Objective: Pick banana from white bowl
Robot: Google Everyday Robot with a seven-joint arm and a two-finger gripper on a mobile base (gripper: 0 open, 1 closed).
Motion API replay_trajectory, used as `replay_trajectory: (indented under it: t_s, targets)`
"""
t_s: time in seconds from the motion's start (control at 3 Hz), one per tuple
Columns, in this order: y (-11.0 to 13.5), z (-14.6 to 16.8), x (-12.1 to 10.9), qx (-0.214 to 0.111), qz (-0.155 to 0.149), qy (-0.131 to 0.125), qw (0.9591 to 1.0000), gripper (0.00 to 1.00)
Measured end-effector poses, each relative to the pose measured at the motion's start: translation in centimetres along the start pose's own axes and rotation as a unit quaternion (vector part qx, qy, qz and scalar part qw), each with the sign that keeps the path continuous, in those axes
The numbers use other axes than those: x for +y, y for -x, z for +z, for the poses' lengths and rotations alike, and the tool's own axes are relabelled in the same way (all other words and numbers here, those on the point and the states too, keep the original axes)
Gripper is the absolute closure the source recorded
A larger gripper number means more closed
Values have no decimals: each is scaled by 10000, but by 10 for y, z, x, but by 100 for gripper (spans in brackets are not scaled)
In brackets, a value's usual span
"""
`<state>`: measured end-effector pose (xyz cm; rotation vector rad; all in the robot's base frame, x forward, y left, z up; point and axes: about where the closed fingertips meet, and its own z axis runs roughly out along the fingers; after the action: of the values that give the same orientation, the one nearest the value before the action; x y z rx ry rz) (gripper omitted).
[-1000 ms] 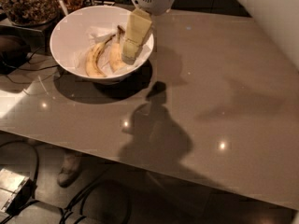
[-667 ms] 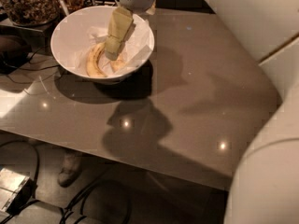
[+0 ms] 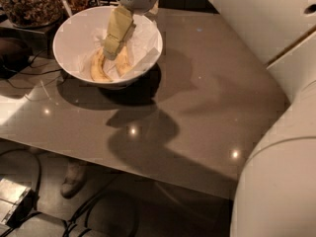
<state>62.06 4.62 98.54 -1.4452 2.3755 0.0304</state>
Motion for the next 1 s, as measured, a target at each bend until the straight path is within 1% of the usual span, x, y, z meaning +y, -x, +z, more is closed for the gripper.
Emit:
replay_trajectory:
  t_s: [0.33, 0.67, 1.0]
  targets:
    - [21, 26, -10, 101, 478, 158, 9987, 0]
    - [38, 45, -24, 165, 900, 263, 9955, 0]
    - [49, 65, -31, 197, 1132, 402, 9926, 0]
